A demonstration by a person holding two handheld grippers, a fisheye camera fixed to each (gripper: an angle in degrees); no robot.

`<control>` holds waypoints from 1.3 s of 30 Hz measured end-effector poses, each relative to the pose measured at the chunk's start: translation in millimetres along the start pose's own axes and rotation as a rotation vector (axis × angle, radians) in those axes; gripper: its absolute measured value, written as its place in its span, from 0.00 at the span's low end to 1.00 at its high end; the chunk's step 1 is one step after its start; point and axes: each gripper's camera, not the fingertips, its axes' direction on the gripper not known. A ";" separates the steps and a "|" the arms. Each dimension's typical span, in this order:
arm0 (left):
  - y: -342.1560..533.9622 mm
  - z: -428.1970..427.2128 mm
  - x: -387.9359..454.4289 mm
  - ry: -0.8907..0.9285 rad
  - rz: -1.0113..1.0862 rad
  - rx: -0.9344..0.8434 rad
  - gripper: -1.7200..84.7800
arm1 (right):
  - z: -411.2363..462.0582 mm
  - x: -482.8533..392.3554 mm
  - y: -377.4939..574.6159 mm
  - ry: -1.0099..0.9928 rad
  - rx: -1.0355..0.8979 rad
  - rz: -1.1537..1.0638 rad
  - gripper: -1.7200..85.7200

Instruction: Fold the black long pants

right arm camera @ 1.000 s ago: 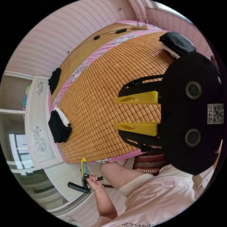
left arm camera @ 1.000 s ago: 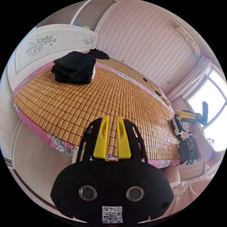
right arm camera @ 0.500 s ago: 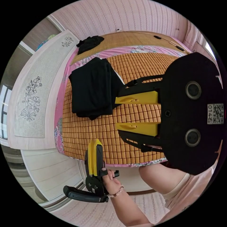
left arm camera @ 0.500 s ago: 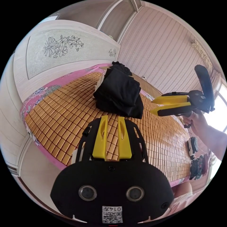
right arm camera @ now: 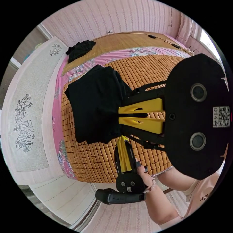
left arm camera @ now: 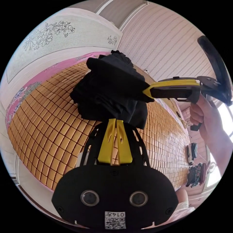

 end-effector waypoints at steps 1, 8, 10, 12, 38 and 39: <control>1.6 -19.4 3.6 0.002 0.037 0.079 0.01 | -21.4 12.7 9.6 -0.011 0.070 0.024 0.04; -26.4 -149.1 16.0 0.028 0.154 0.383 0.01 | -171.1 104.2 116.9 -0.177 0.522 0.279 0.03; -23.2 -193.0 22.0 0.033 0.251 0.433 0.01 | -193.9 111.6 161.6 -0.199 0.569 0.299 0.03; -9.1 -223.1 24.3 -0.048 0.317 0.440 0.01 | -198.2 110.5 211.4 -0.267 0.553 0.285 0.03; -8.9 73.5 179.5 0.126 0.469 -0.393 0.10 | 53.1 5.9 522.1 0.023 -0.056 0.503 0.23; -13.5 80.0 185.8 0.125 0.471 -0.405 0.11 | 63.0 3.8 514.1 0.021 -0.082 0.457 0.24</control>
